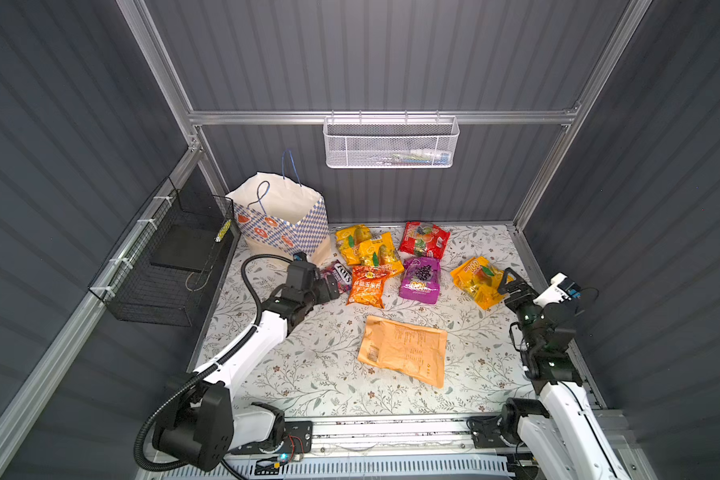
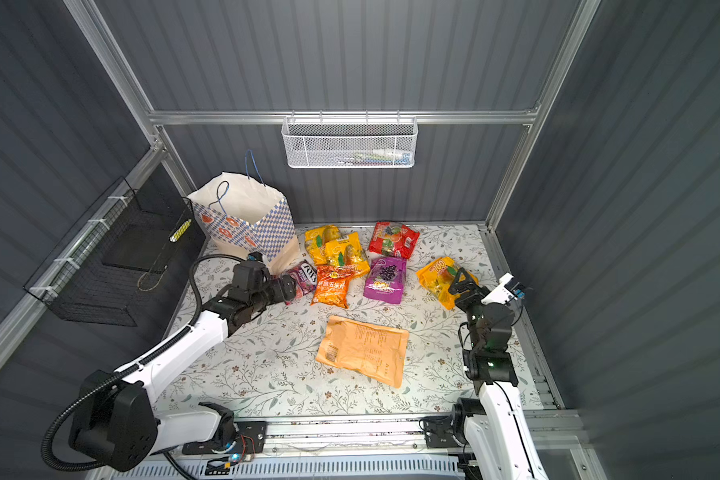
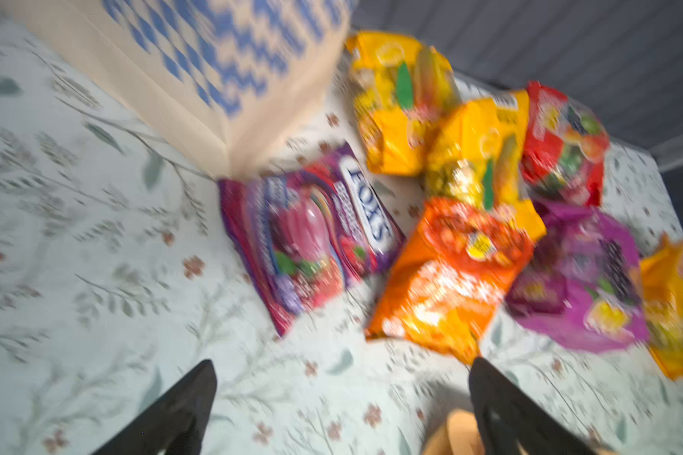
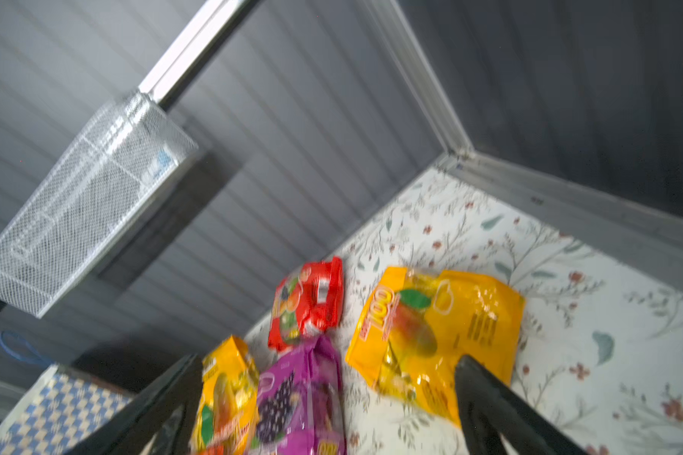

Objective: Place the snacks into the paper bag
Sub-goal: 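Grasp the checkered bag's rim with left gripper while right reaches toward tan pouch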

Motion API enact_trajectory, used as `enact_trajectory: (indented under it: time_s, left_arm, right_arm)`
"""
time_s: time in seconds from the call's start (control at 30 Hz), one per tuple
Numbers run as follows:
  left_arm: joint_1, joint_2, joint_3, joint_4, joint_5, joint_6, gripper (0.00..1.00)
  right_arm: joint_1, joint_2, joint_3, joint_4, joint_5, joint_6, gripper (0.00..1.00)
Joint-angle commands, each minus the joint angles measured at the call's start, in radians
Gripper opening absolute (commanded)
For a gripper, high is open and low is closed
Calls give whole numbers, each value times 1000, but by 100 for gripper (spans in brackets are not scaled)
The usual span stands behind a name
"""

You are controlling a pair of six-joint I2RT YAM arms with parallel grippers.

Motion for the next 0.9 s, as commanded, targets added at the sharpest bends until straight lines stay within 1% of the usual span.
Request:
enact_trajectory:
  time_s: [0.0, 0.07, 0.1, 0.17, 0.2, 0.27, 0.33, 0.4, 0.5, 0.57, 0.63, 0.73, 0.77, 0.87]
  left_arm:
    - [-28, -75, -30, -132, -1, -131, 100]
    - [-29, -122, 29, -149, -28, -149, 100]
    - [-30, -125, 85, -191, -66, -148, 100]
    - [-26, -100, 246, -323, -188, -173, 100]
    - [-24, -81, 311, -358, -228, -187, 100]
    - [-1, -22, 449, -404, -266, -204, 100]
    - [49, 60, 593, -457, -260, -226, 100]
    - [112, 139, 713, -494, -226, -248, 100]
    - [170, 250, 870, -550, -241, -268, 100]
    - [209, 338, 997, -631, -266, -309, 100]
    - [254, 414, 1102, -680, -226, -337, 100]
    - [304, 507, 1209, -716, -194, -370, 100]
    - [320, 531, 1229, -710, -167, -379, 100]
    - [358, 596, 1286, -710, -138, -409, 99]
  right_arm:
    - [56, 61, 63, -245, -167, -33, 99]
    - [108, 84, 69, -288, -184, -62, 99]
    - [141, 90, 72, -307, -180, -70, 99]
    - [238, 90, 84, -346, -149, -89, 99]
    - [280, 87, 87, -360, -129, -92, 99]
    - [379, 82, 94, -382, -95, -99, 99]
    - [445, 79, 104, -404, -77, -105, 99]
    - [501, 69, 102, -414, -65, -110, 99]
    - [606, 51, 103, -432, -6, -139, 99]
    - [673, 51, 102, -443, 34, -166, 99]
    - [720, 50, 91, -435, 58, -183, 99]
    - [784, 41, 66, -397, 86, -206, 99]
    - [806, 37, 64, -388, 97, -214, 99]
    - [855, 47, 77, -379, 130, -230, 99]
